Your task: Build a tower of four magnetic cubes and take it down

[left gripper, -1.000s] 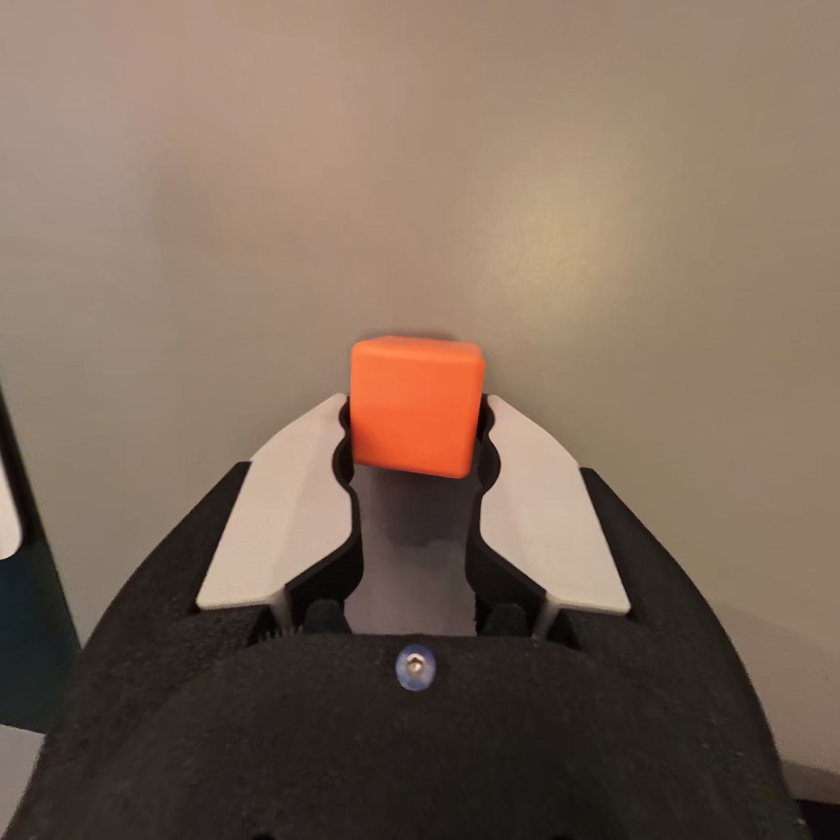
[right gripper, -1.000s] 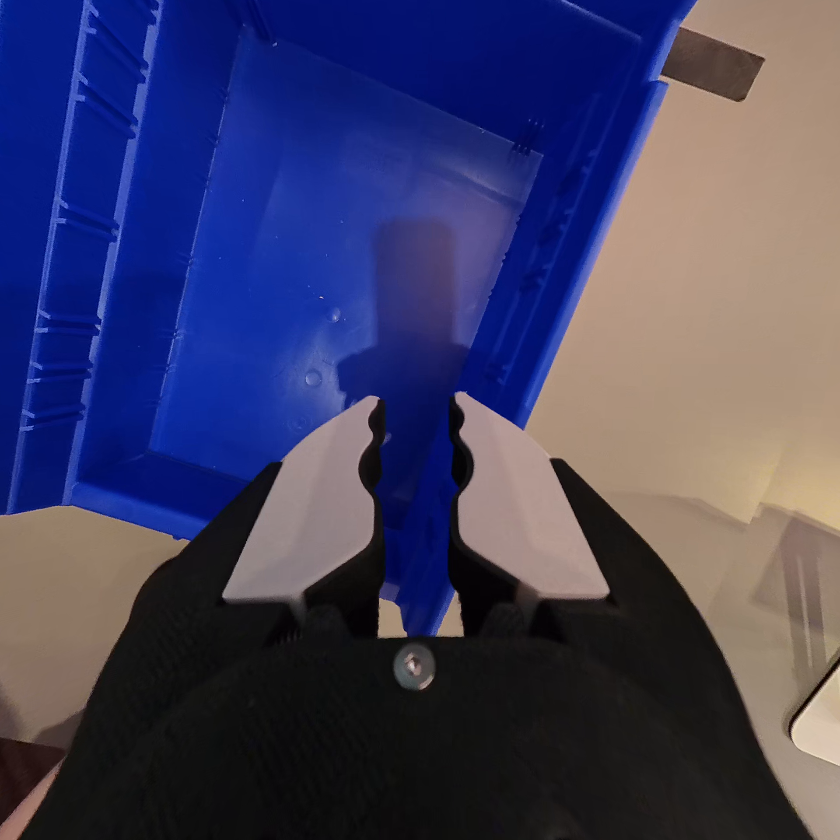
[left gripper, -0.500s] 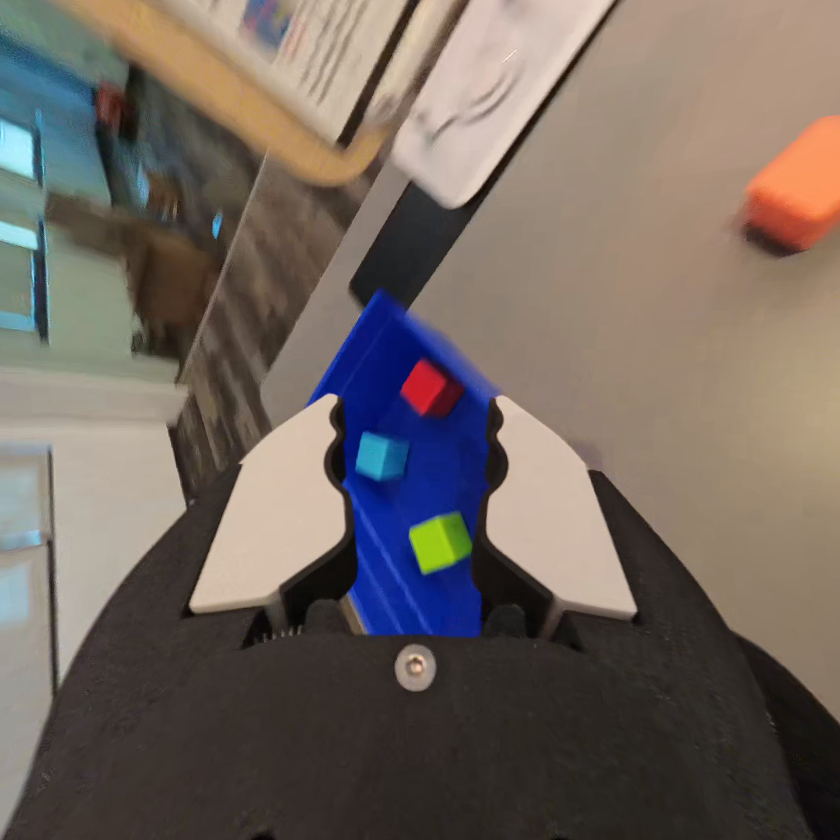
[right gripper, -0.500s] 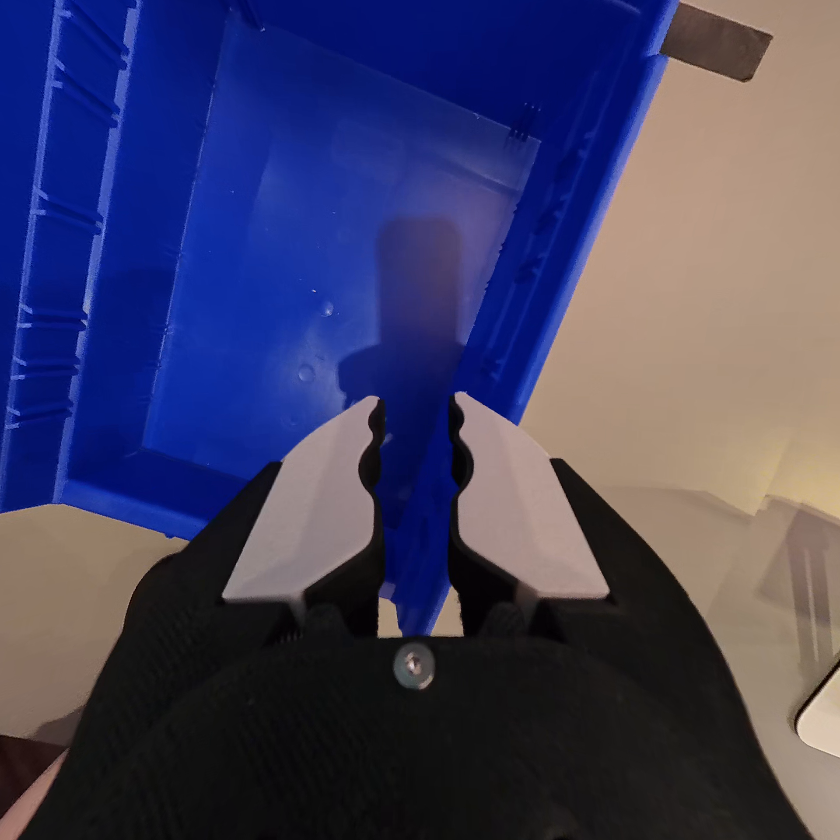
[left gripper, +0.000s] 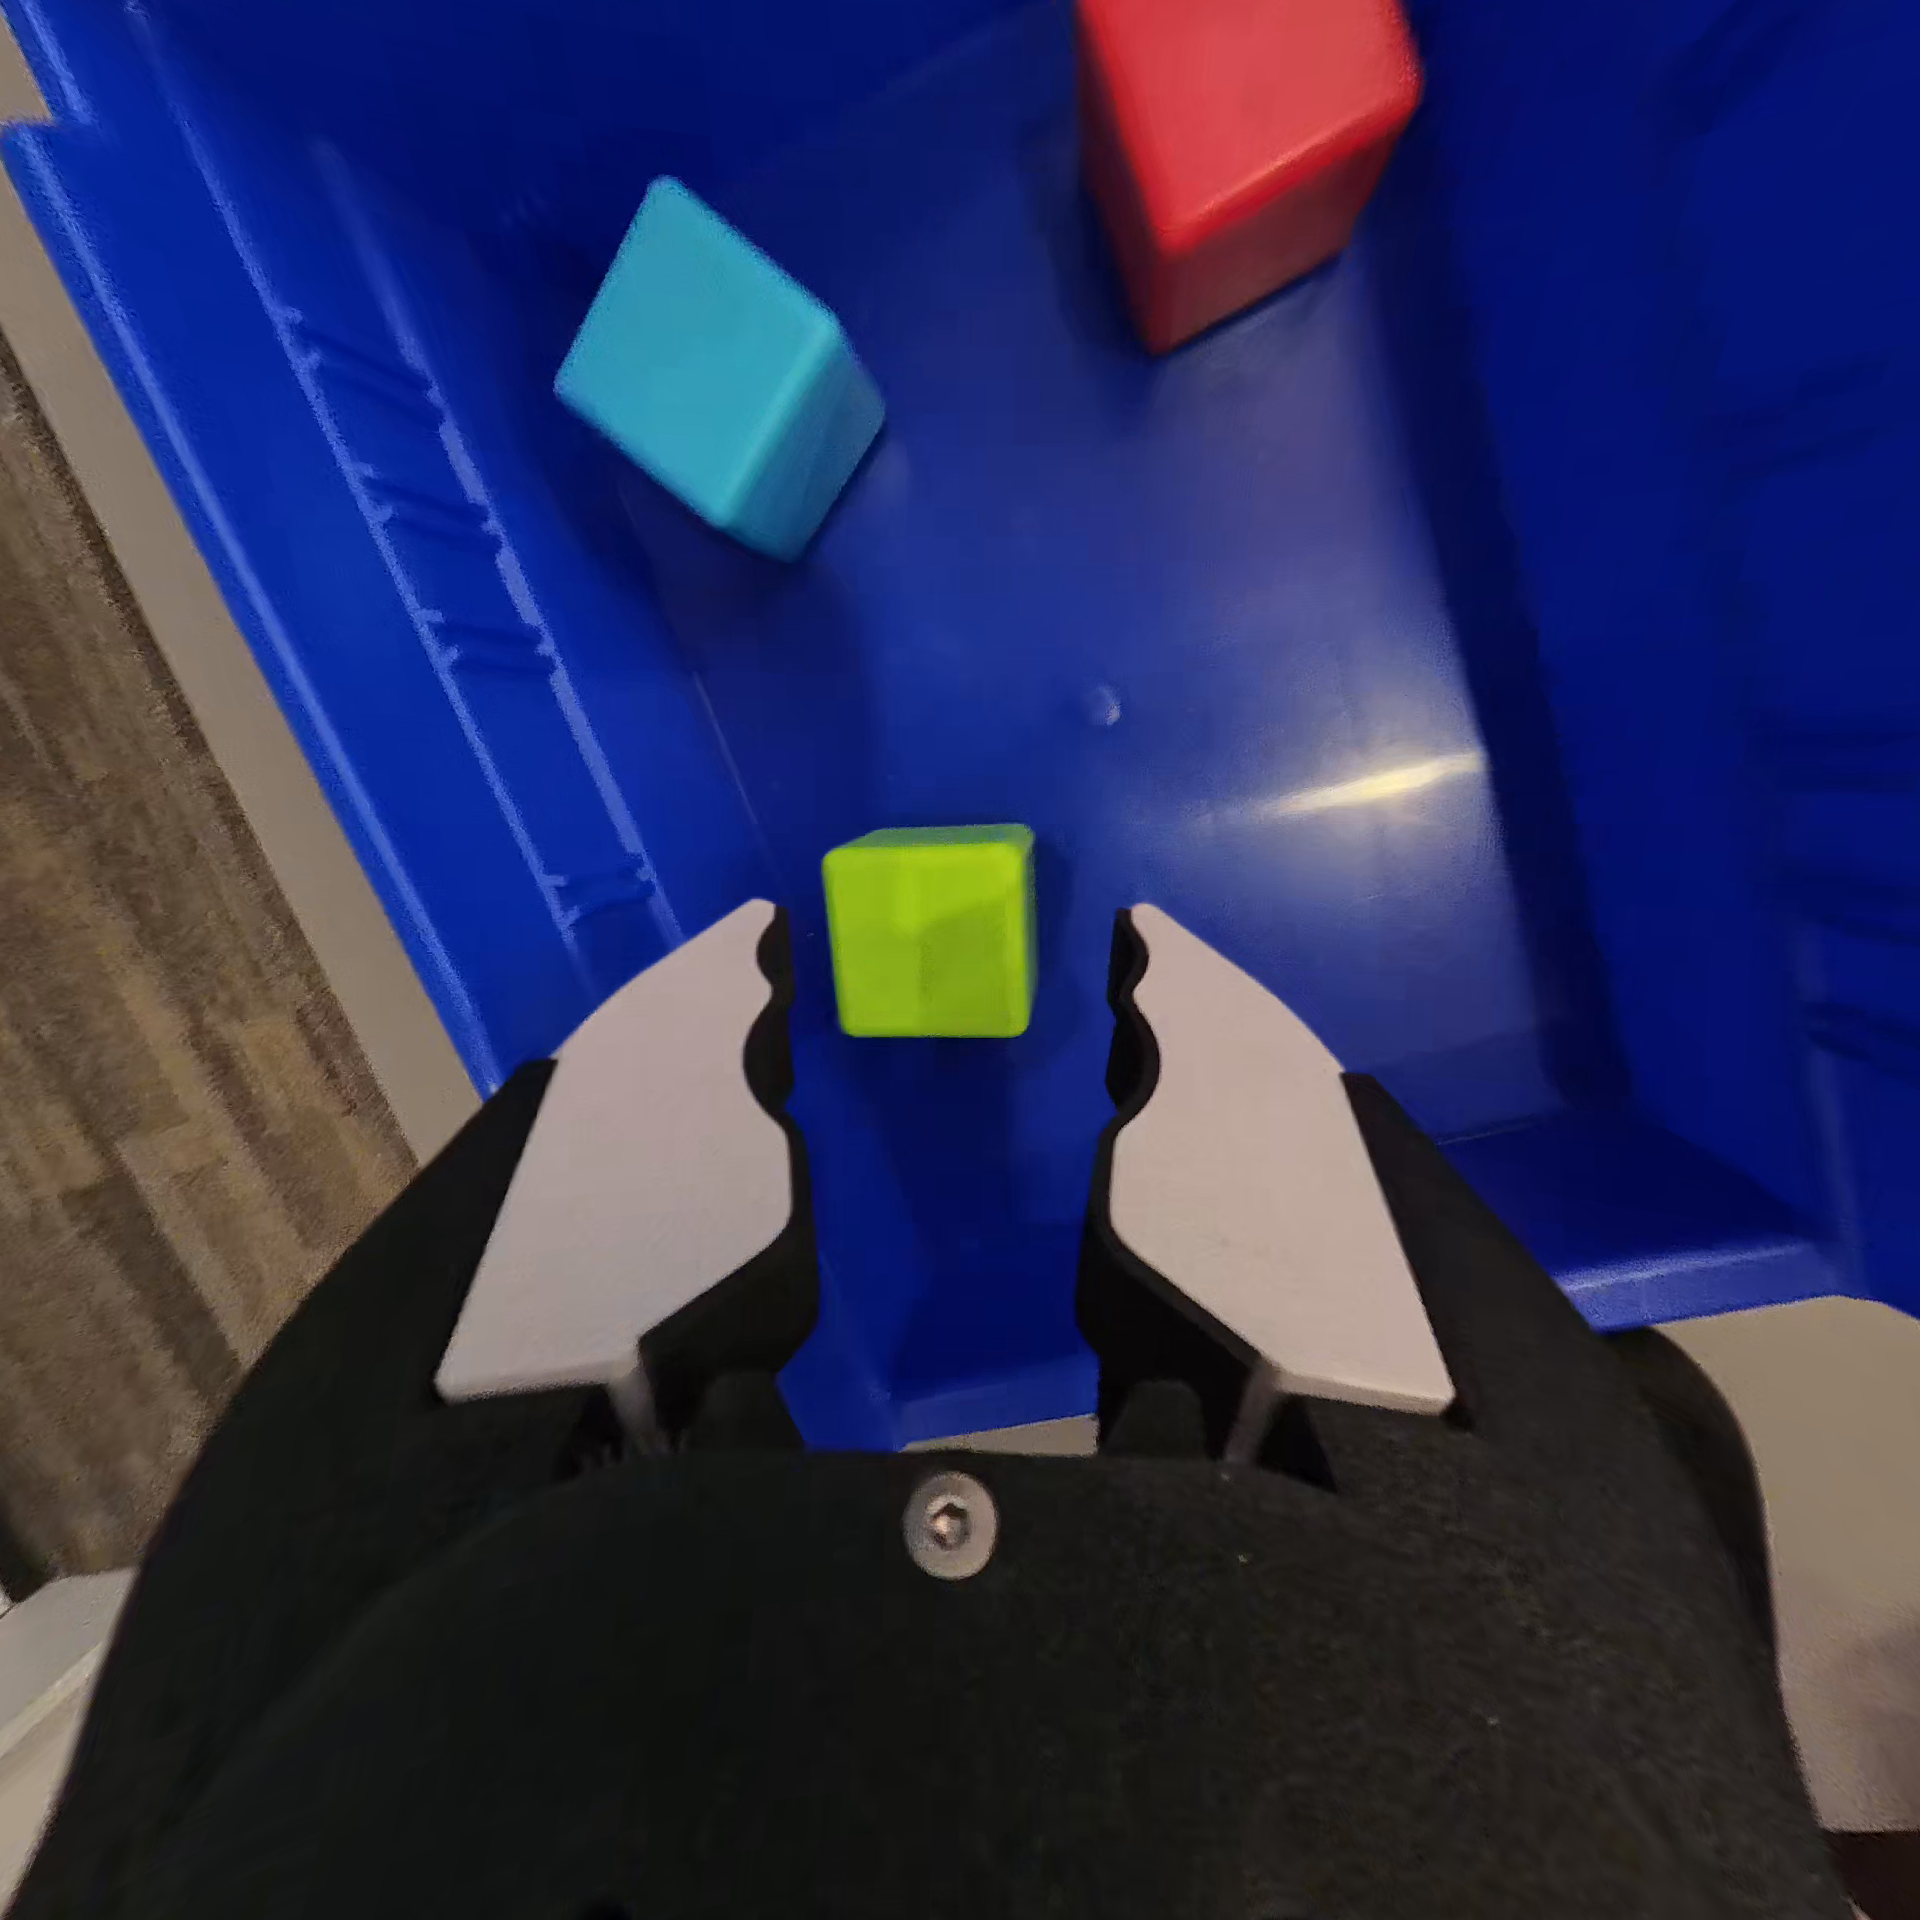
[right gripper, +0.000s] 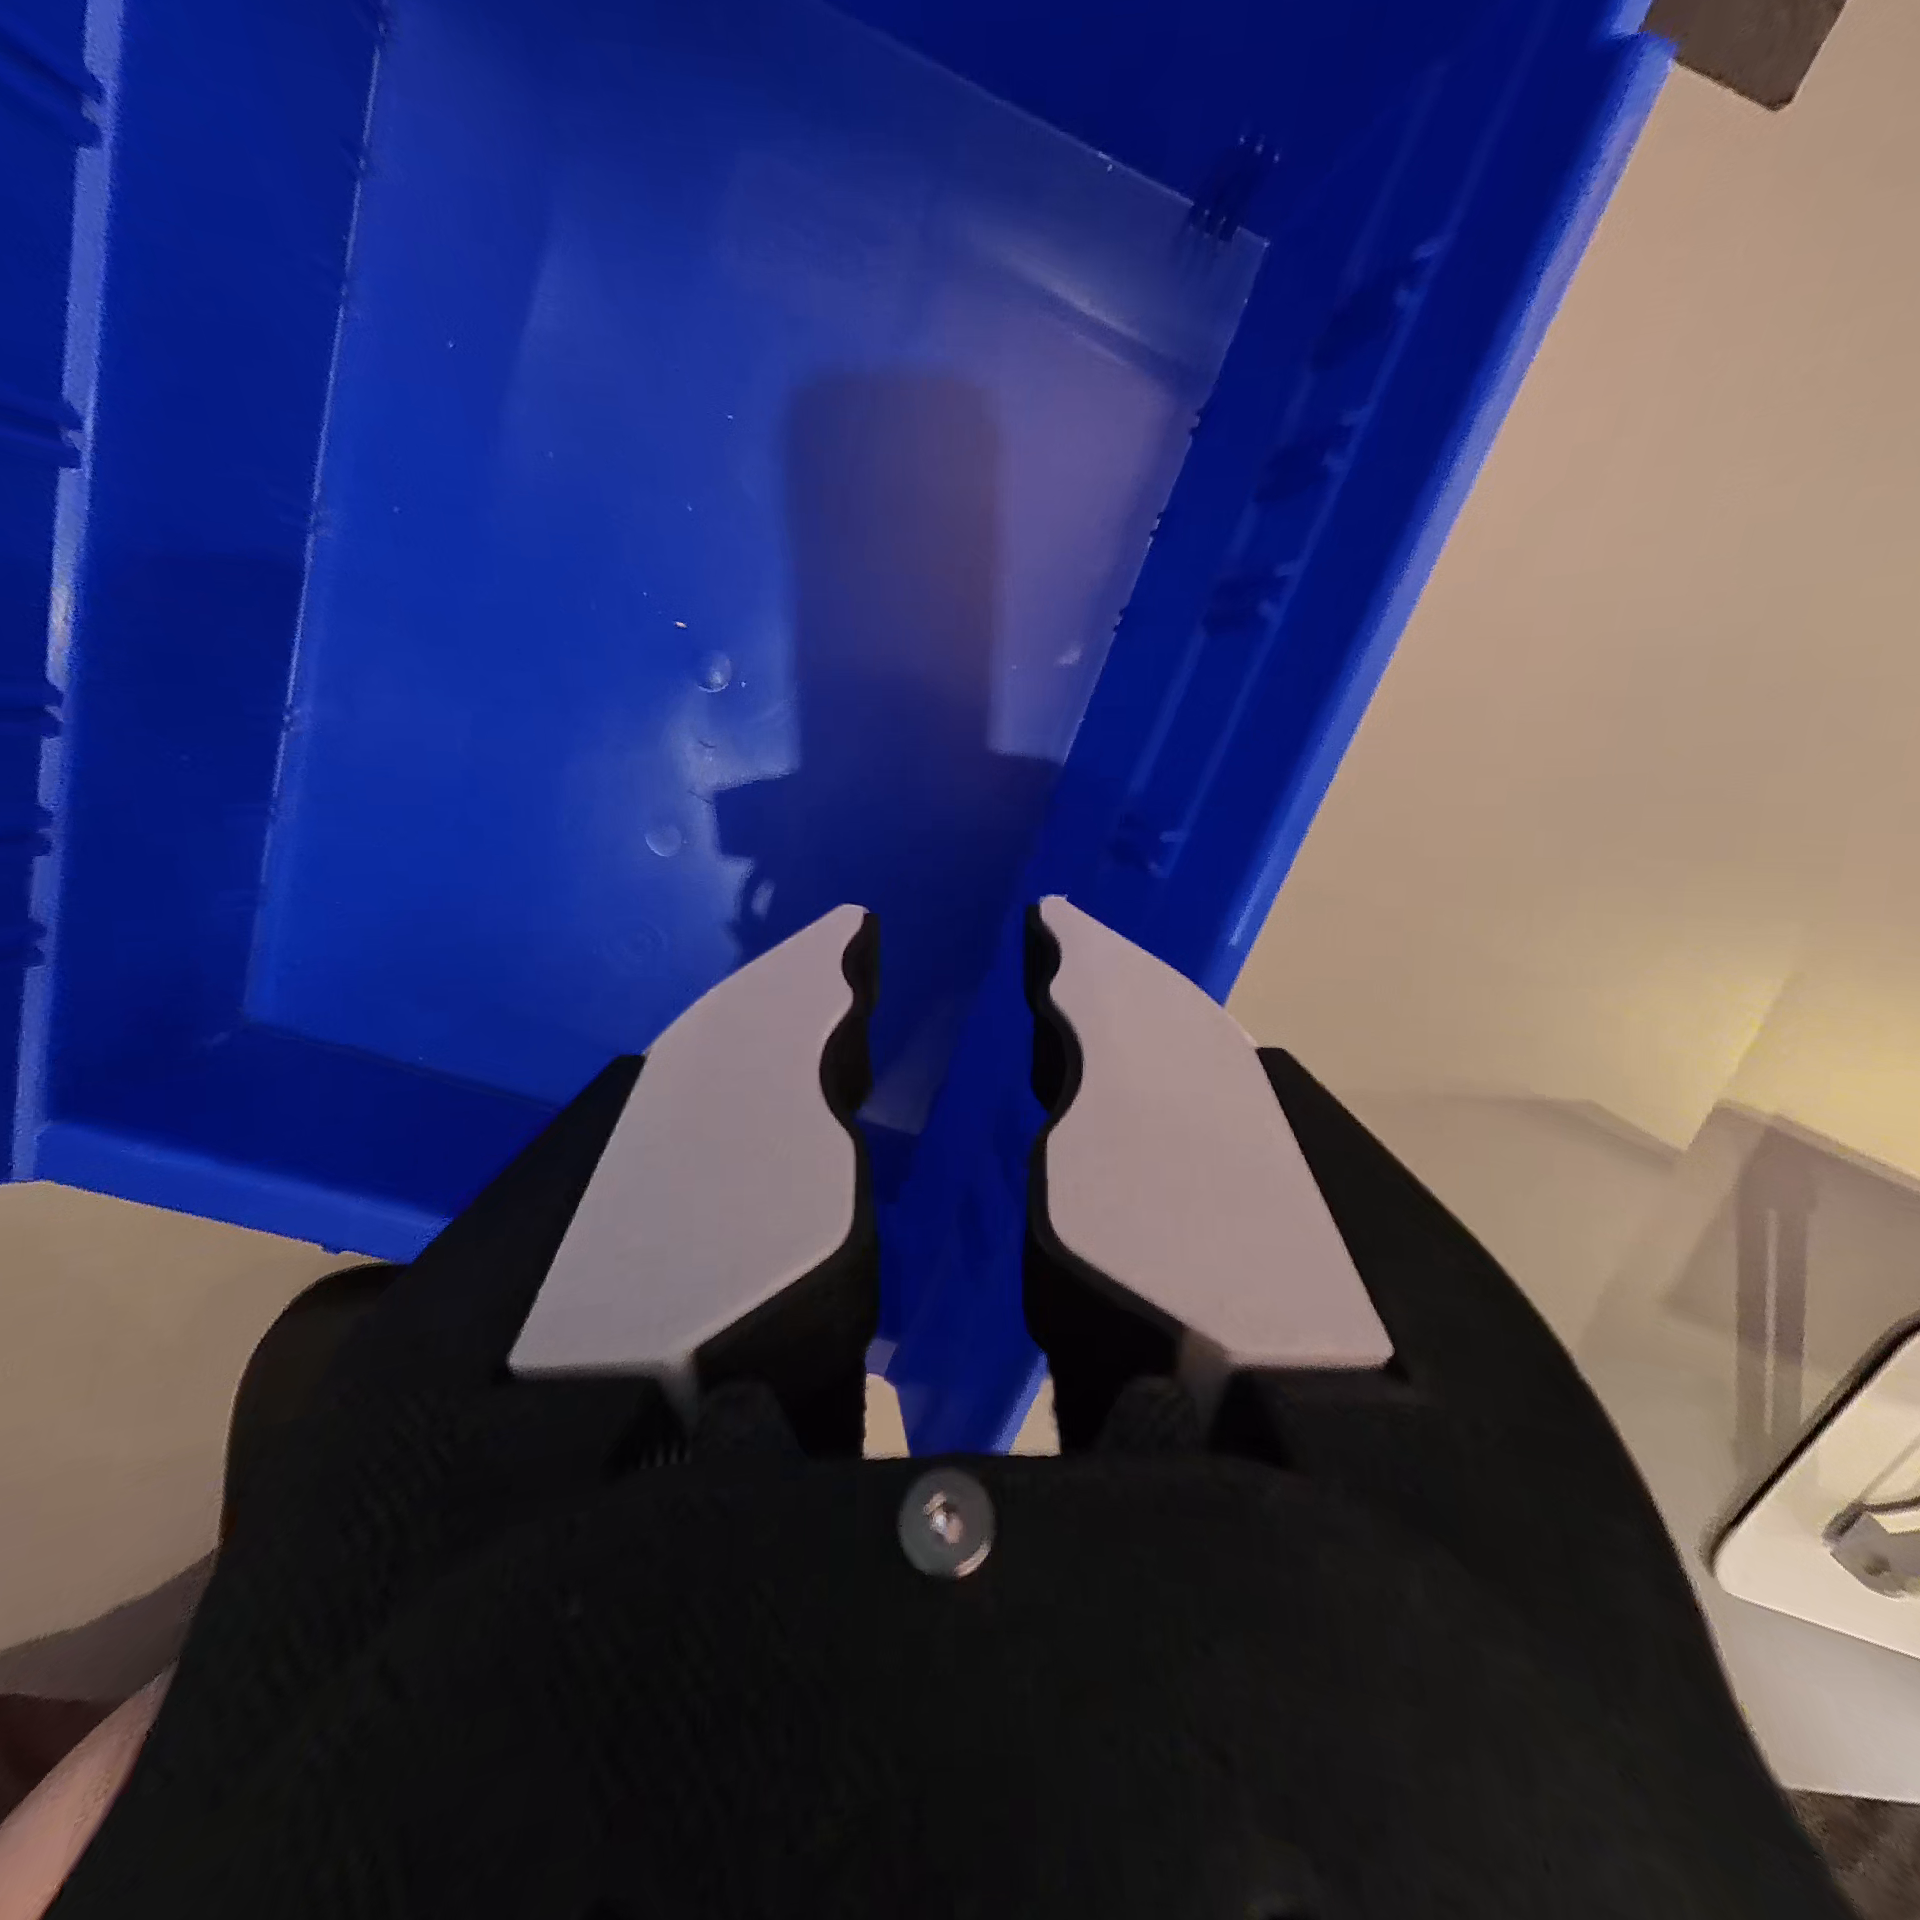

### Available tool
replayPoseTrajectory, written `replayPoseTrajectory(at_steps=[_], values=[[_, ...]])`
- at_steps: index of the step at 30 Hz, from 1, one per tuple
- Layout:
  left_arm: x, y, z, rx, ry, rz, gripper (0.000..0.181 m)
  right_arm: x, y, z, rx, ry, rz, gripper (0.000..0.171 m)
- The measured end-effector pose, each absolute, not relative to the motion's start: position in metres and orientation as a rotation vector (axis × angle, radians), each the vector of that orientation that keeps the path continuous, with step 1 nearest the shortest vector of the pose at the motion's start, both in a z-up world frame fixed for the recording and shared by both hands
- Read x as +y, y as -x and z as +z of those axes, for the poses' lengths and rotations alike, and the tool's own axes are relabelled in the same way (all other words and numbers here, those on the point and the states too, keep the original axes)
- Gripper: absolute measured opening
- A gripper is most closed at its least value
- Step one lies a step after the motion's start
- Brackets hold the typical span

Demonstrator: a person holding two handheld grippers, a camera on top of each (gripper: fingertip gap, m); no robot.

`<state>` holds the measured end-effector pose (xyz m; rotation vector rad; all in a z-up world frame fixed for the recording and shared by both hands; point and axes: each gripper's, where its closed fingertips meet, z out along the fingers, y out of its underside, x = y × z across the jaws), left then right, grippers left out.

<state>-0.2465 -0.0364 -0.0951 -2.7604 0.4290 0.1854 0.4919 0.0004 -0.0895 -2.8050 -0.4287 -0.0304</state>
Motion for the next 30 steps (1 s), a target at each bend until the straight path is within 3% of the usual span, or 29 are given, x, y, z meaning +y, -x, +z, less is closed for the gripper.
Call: replayPoseTrajectory(at_steps=[8,19,21,30], values=[[-0.044,0.259,-0.116,0.453,2.849,0.214,0.065,0.005,-0.482,-0.094,-0.511,2.817,-0.057,0.029],[-0.048,0.261,-0.138,0.459,2.953,0.230,0.055,0.004,-0.477,-0.098,-0.543,2.833,-0.054,0.029],[-0.044,0.263,-0.136,0.453,2.932,0.255,0.048,0.003,-0.478,-0.098,-0.545,2.834,-0.055,0.029],[-0.044,0.262,-0.106,0.441,2.845,0.285,0.048,0.000,-0.476,-0.103,-0.567,2.858,-0.042,0.029]])
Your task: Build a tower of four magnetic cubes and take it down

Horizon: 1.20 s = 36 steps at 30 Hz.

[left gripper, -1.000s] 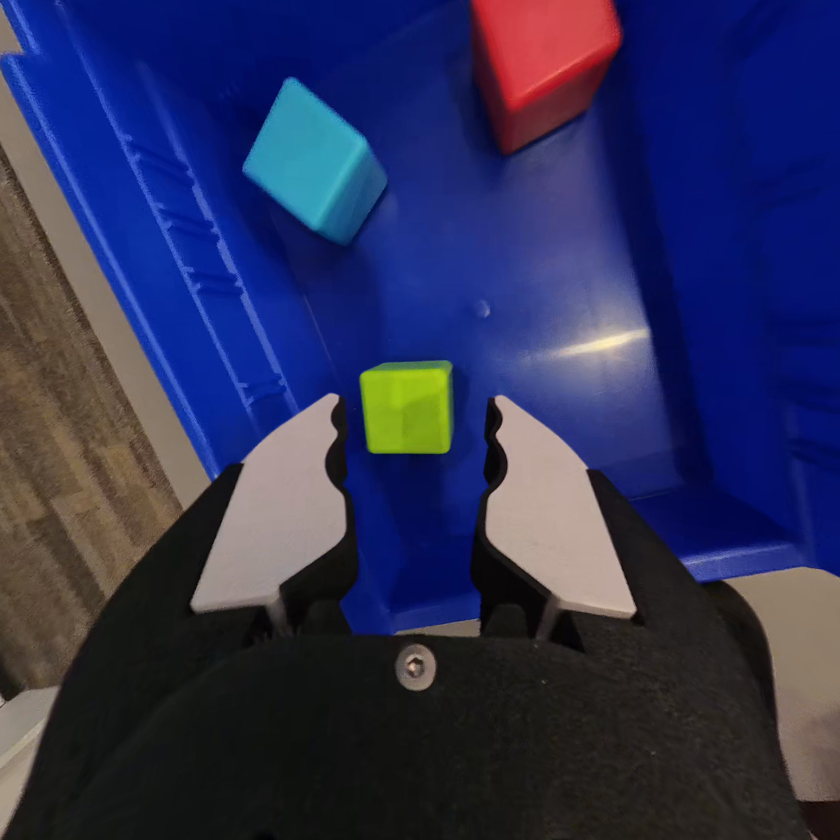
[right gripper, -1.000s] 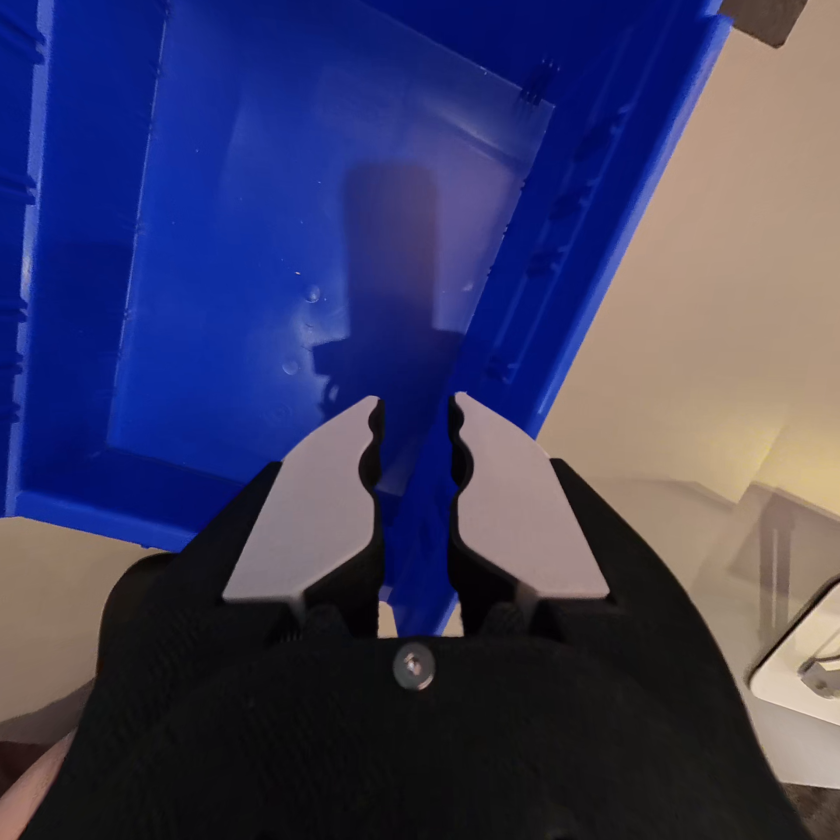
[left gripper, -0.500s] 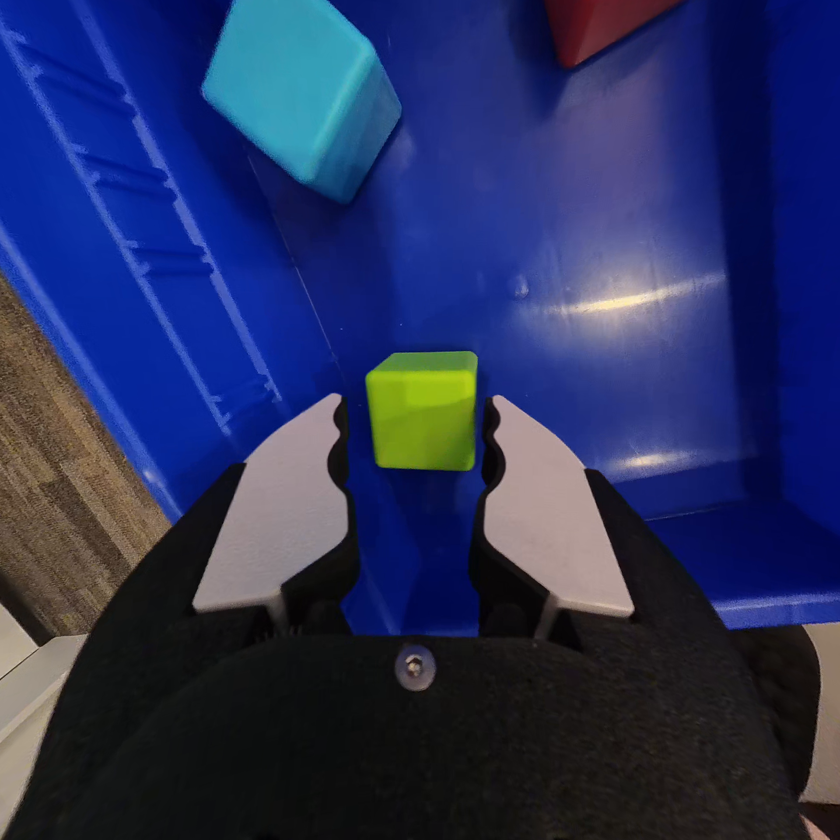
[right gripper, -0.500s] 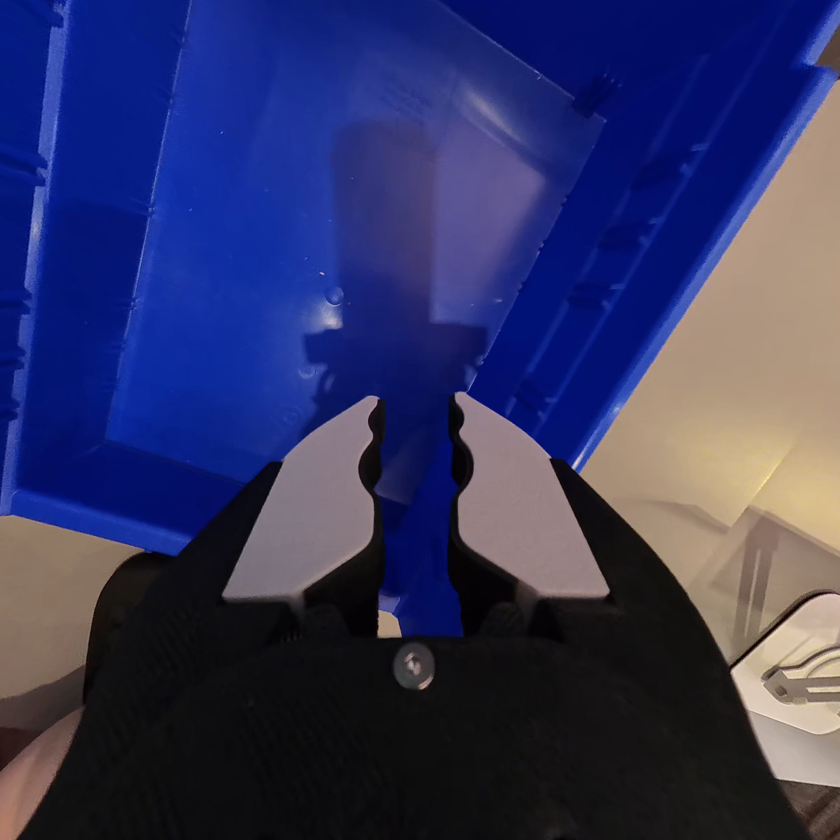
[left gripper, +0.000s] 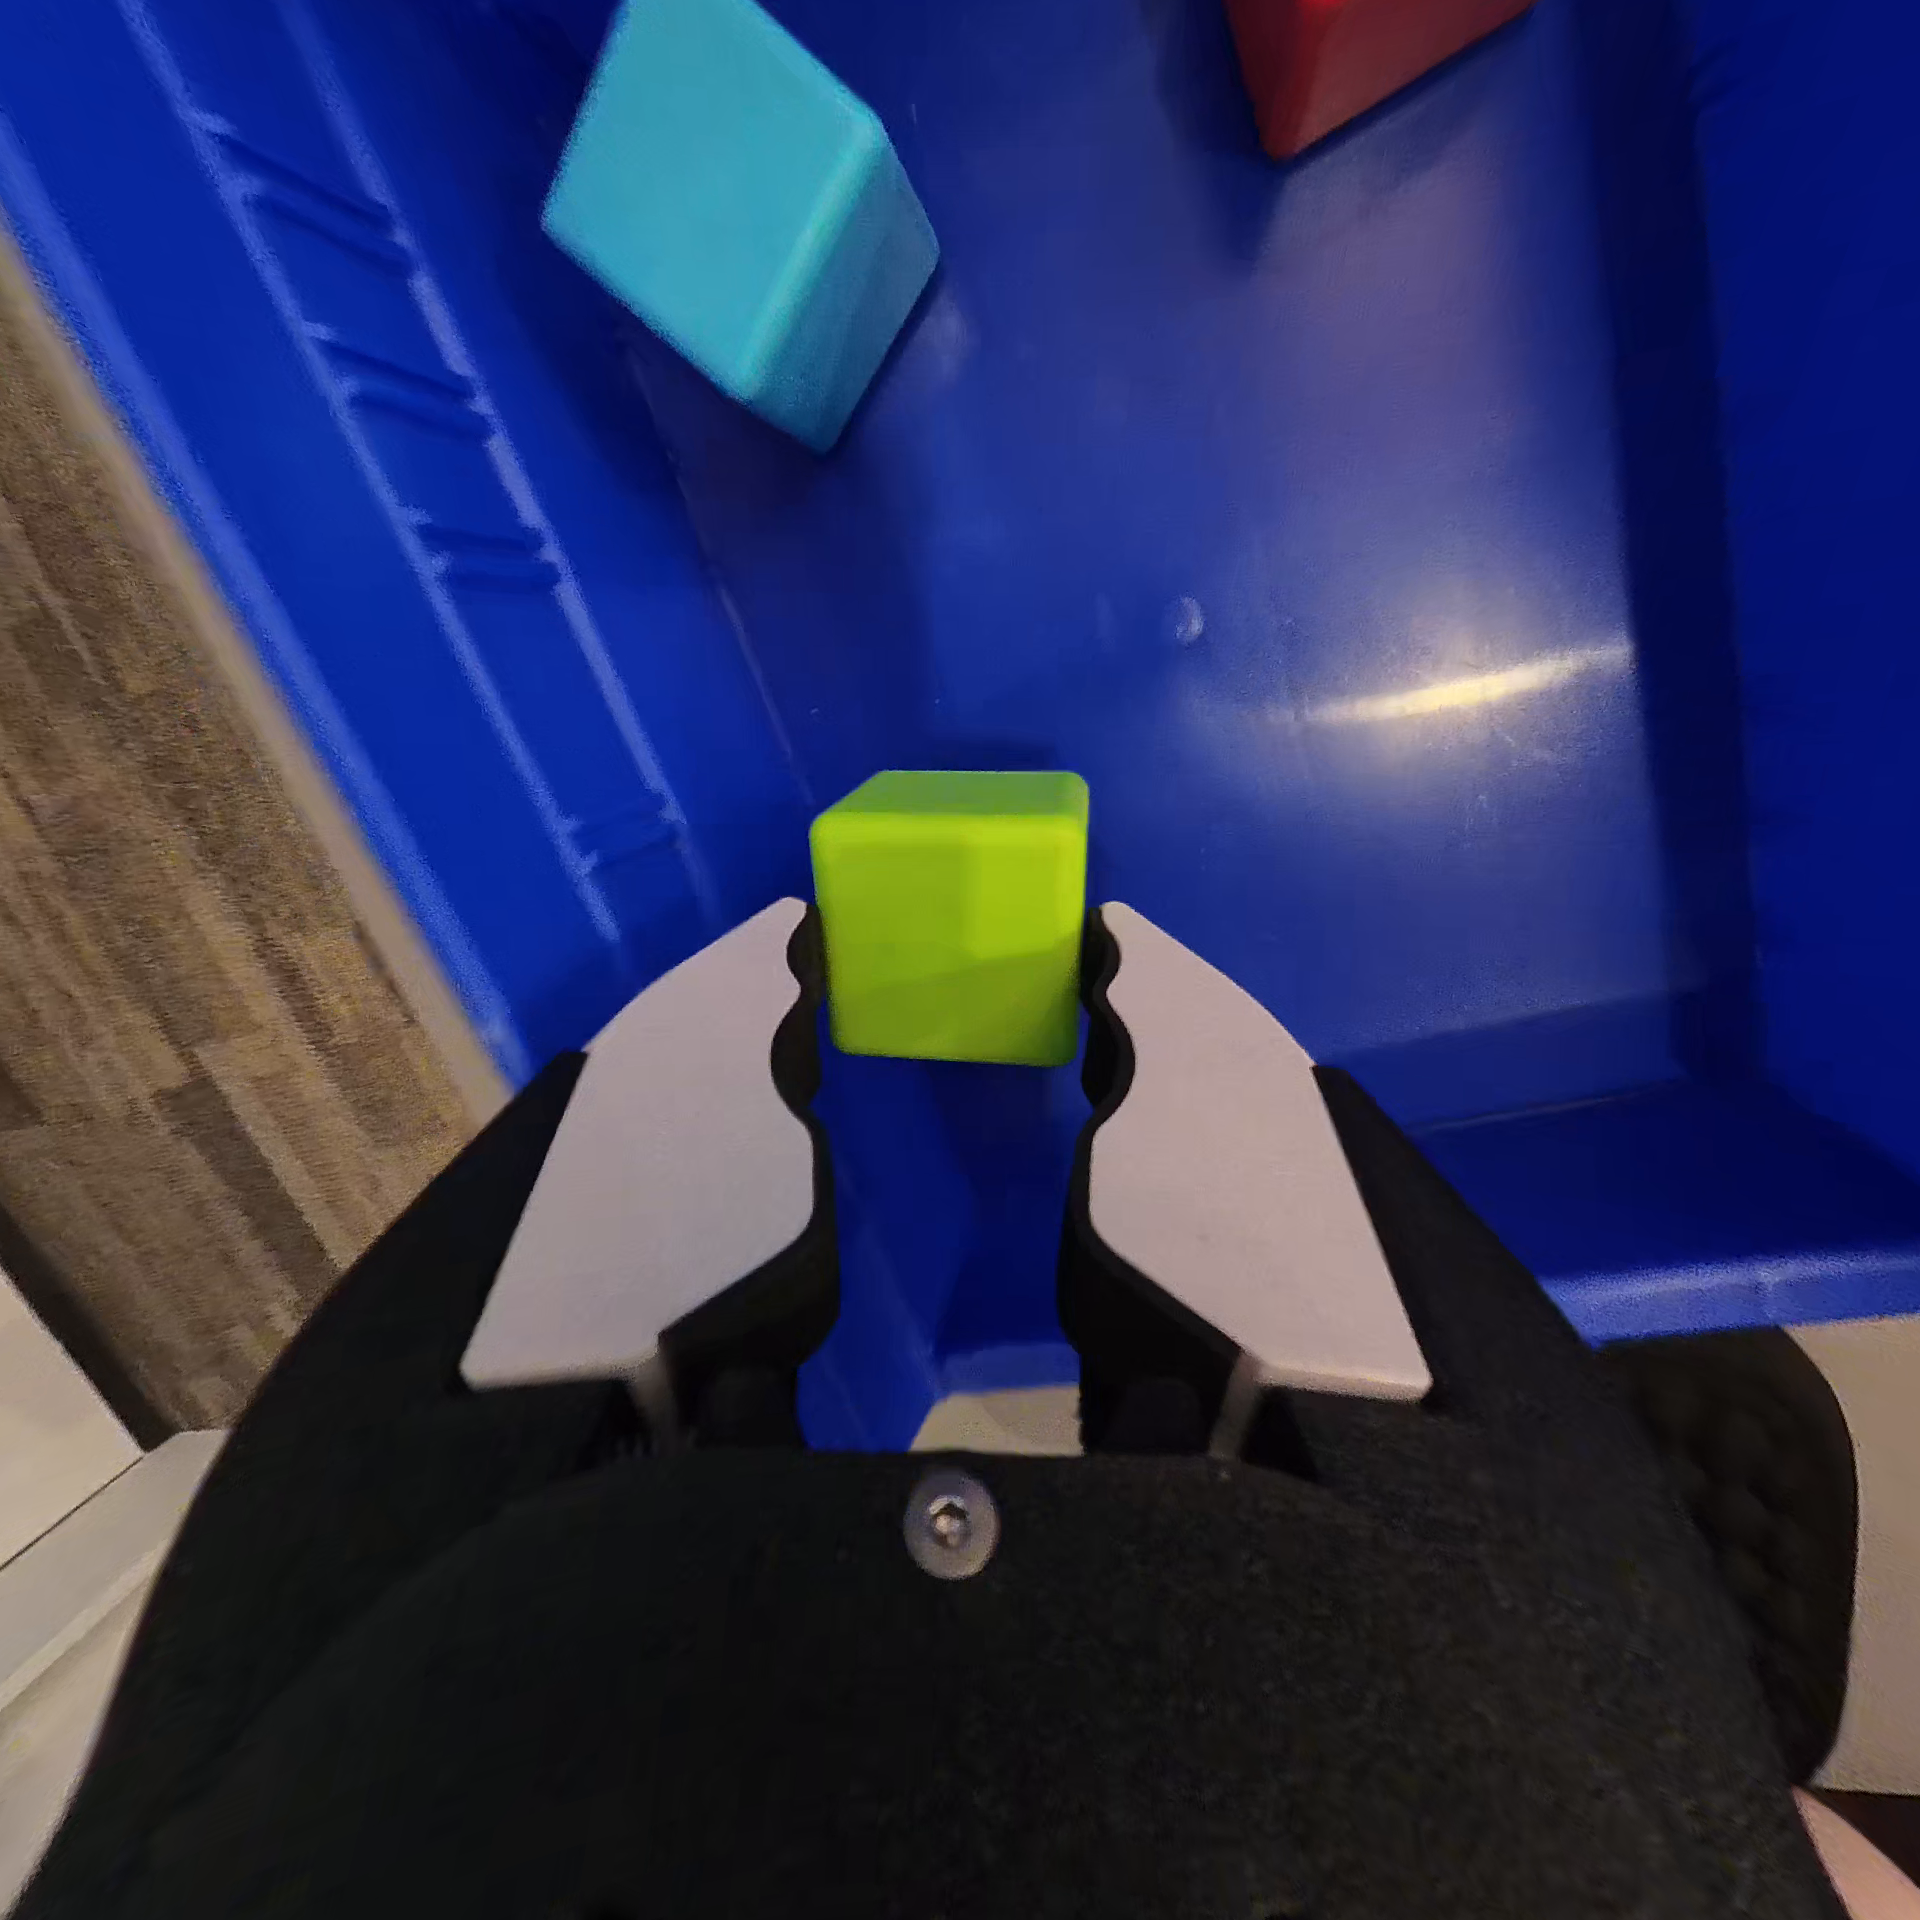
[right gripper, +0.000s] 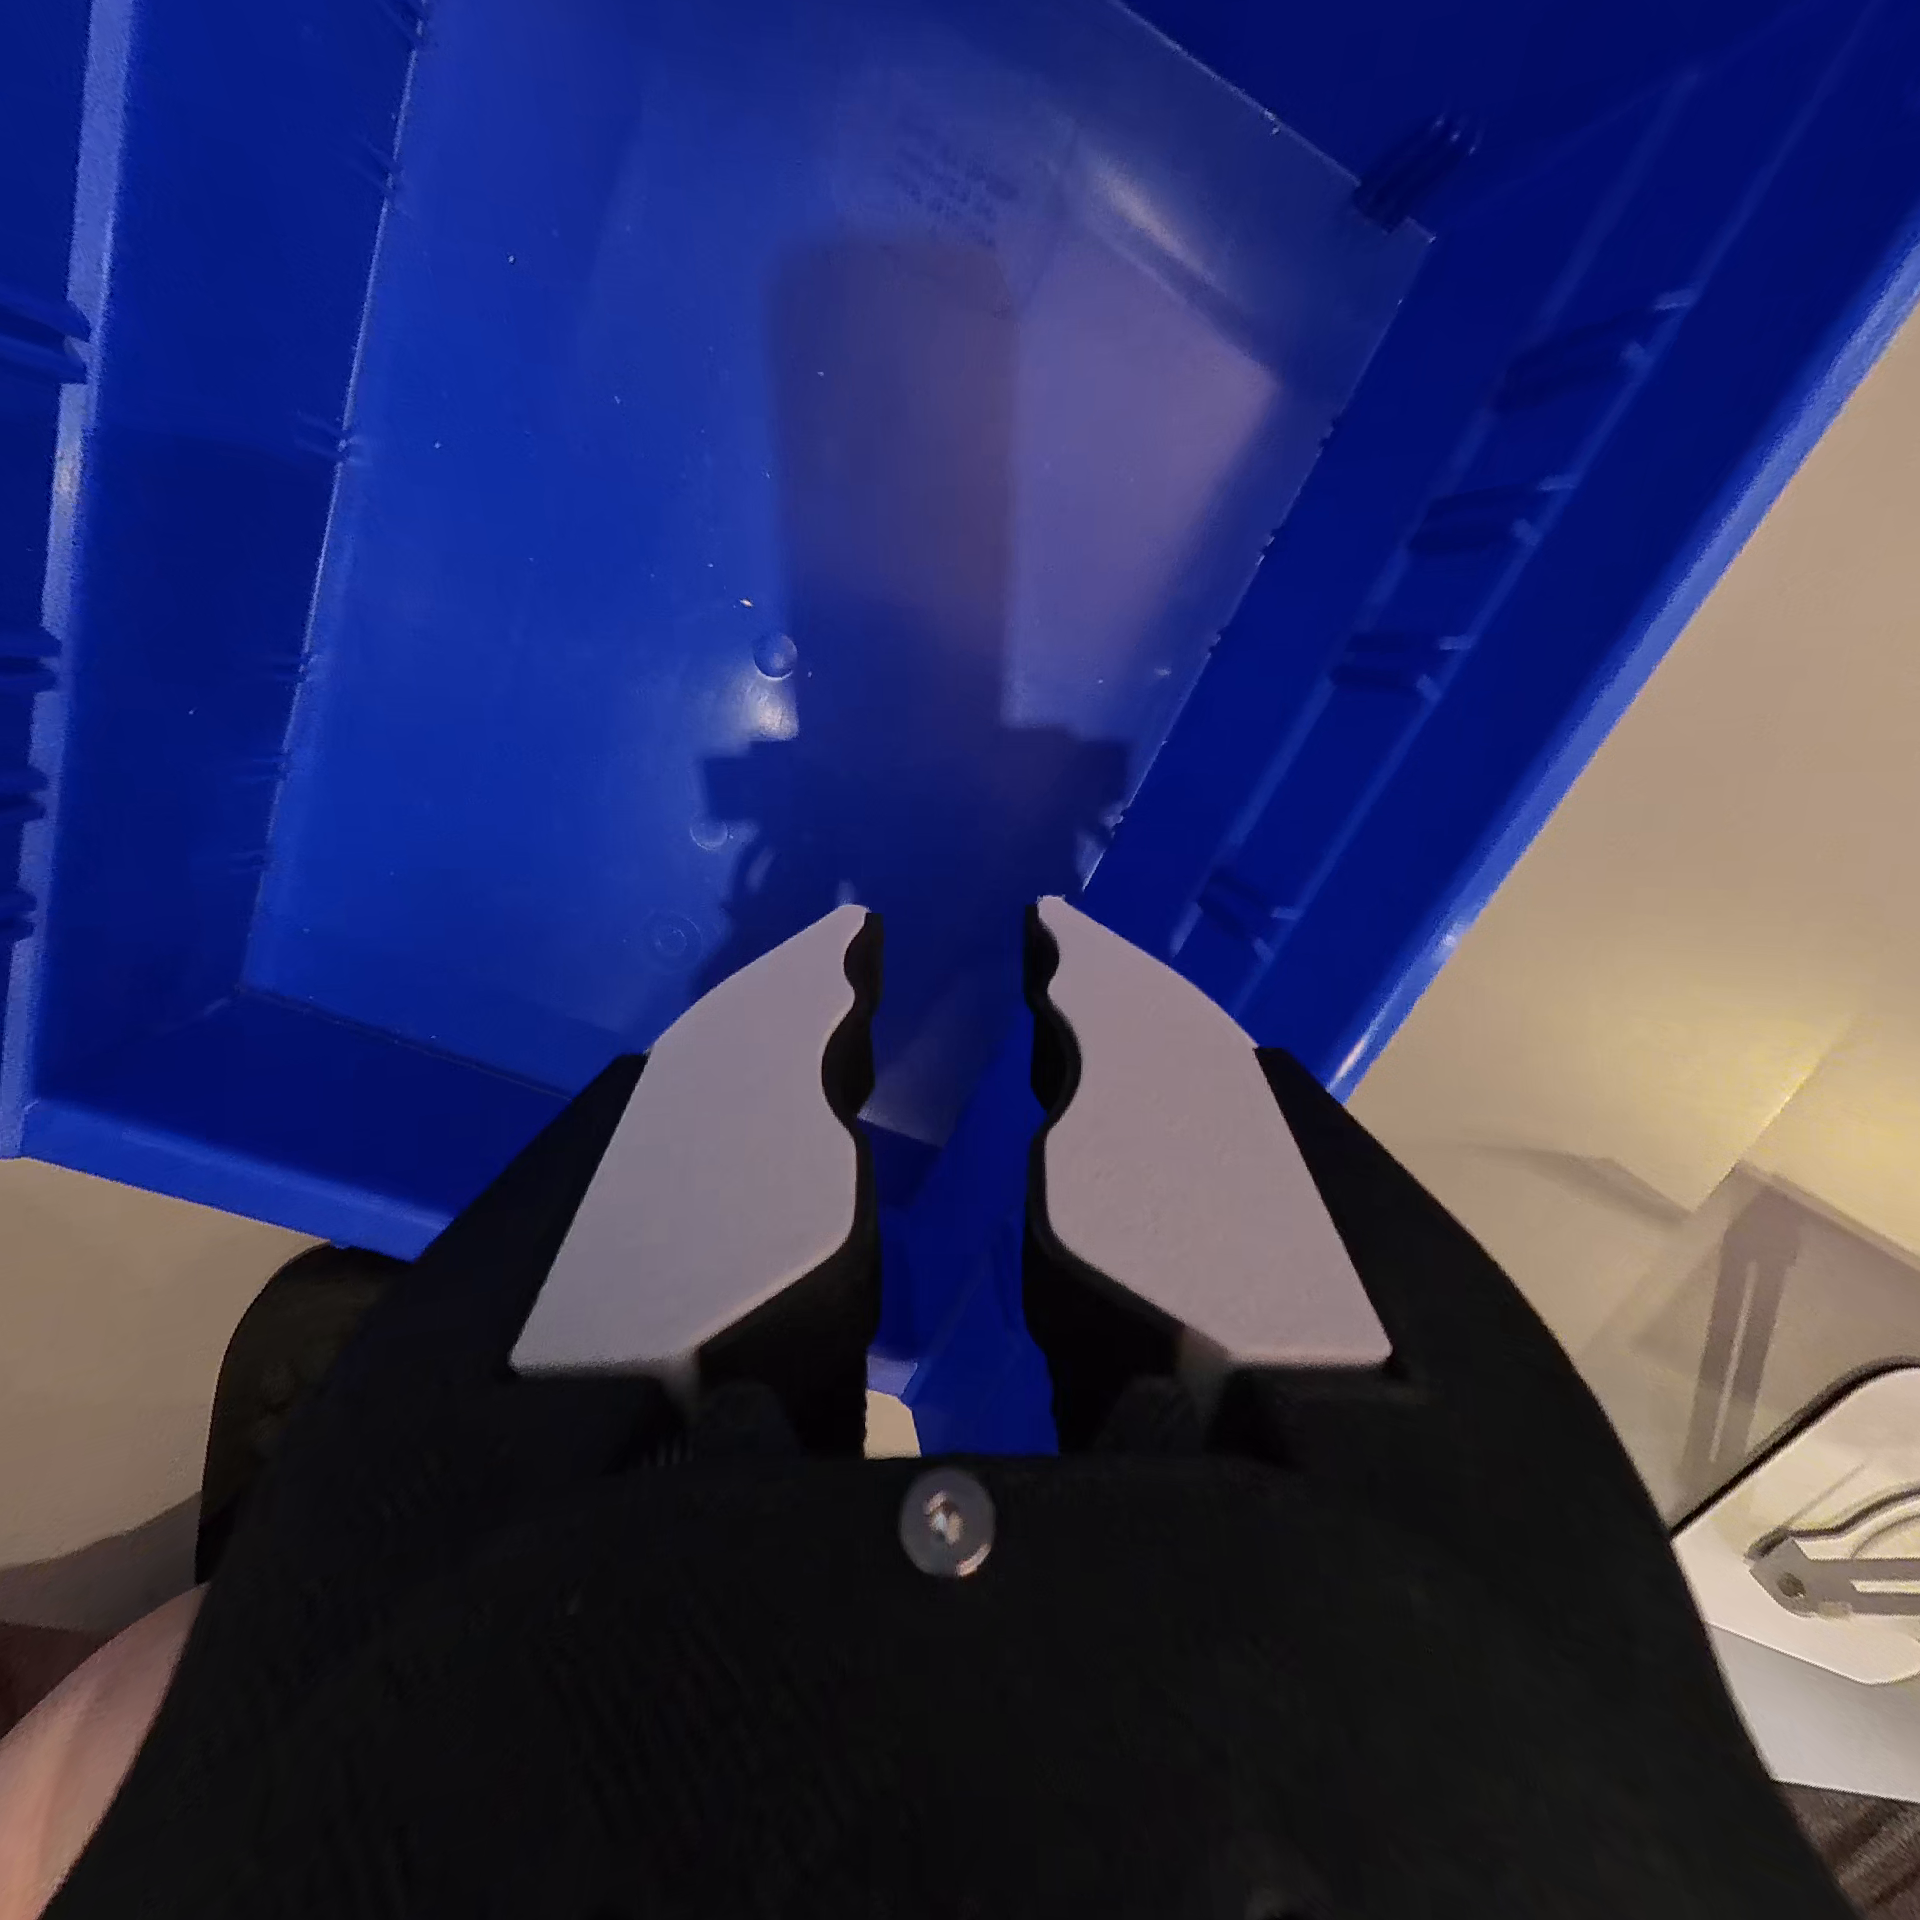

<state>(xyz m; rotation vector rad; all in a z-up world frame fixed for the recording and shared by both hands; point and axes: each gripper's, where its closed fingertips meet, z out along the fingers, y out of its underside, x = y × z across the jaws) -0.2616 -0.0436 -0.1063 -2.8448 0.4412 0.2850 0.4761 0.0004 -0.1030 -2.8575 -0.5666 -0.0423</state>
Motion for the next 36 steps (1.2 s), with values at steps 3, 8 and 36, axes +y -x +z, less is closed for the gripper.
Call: replayPoseTrajectory(at_steps=[3,8,36], values=[[-0.048,0.255,-0.063,0.429,2.723,0.349,0.047,-0.001,-0.477,-0.104,-0.568,2.863,-0.035,0.028],[-0.038,0.159,0.033,0.615,2.288,0.103,0.047,-0.003,-0.480,-0.103,-0.560,2.865,-0.022,0.028],[-0.016,-0.117,-0.091,1.857,1.870,-0.363,0.047,-0.011,-0.477,-0.098,-0.597,2.844,0.095,0.024]])
